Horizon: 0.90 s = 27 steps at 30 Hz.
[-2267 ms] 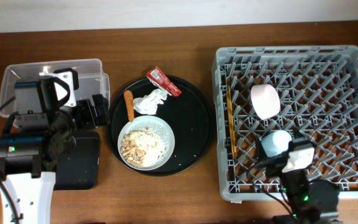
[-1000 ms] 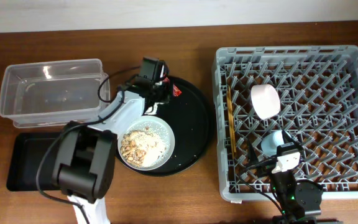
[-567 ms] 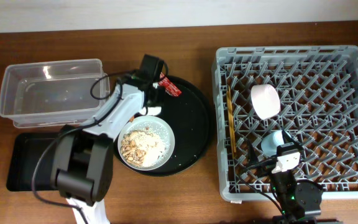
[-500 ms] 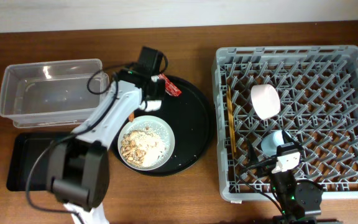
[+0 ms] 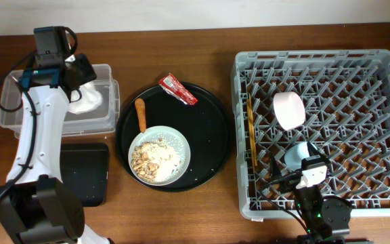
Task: Sort waste into correct bins and load items into the dishwasher rack
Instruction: 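Grasp the red wrapper with the left gripper and drop it in the clear bin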
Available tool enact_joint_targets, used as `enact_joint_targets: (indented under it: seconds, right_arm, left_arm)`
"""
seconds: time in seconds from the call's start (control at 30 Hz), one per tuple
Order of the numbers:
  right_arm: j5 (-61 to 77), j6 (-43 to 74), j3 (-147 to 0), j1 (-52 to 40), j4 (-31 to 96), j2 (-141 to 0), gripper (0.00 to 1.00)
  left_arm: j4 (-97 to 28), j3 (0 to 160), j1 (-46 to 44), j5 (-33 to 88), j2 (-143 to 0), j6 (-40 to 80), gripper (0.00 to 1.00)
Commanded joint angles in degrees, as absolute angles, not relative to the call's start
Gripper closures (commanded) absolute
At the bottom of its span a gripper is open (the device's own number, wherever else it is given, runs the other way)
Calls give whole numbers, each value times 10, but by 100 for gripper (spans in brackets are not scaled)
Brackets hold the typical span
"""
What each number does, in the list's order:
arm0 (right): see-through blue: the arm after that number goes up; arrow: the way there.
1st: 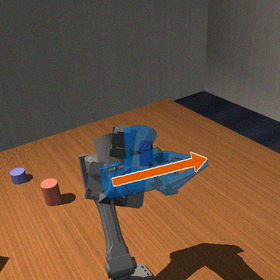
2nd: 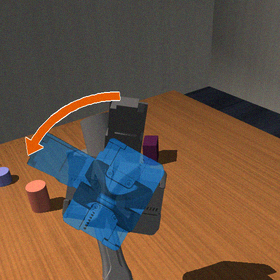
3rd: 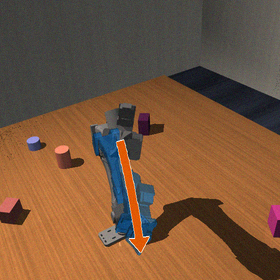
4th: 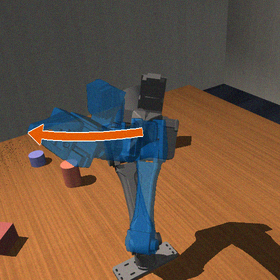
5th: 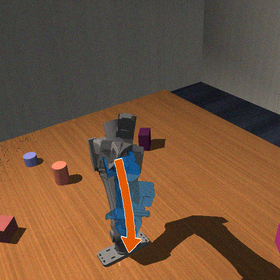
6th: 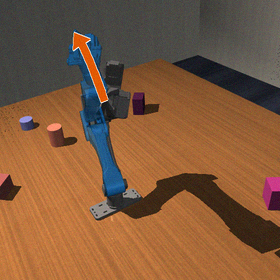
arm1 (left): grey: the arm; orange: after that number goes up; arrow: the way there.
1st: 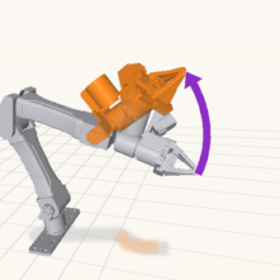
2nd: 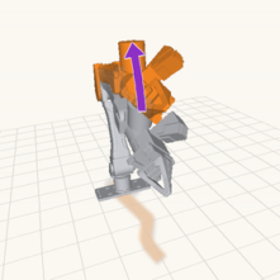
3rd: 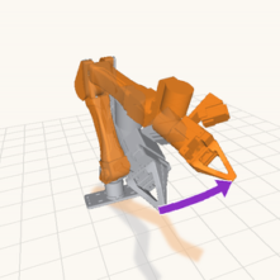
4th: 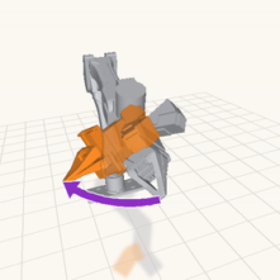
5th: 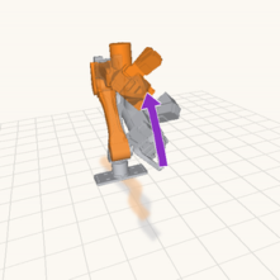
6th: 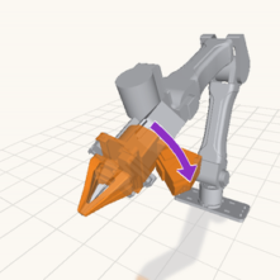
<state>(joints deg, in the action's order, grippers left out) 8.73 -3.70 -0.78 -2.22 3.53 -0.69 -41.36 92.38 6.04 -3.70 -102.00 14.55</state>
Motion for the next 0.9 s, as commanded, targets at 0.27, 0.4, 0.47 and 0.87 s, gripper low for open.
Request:
enact_joint_targets:
  seconds: [0.27, 0.4, 0.47, 0.87]
  right_arm:
    - [93, -41, -3, -18, 36, -3, 2]
    - [93, -41, -3, -18, 36, -3, 2]
    - [93, -41, -3, -18, 36, -3, 2]
    - [93, -41, -3, -18, 36, -3, 2]
  left_arm:
    - [-379, 928, -182, -12, -1167, 221, 46]
    - [-301, 928, -208, 17, -1241, 263, 45]
    - [-271, 928, -208, 17, -1258, 263, 44]
    - [-253, 928, -208, -7, -1312, 317, 58]
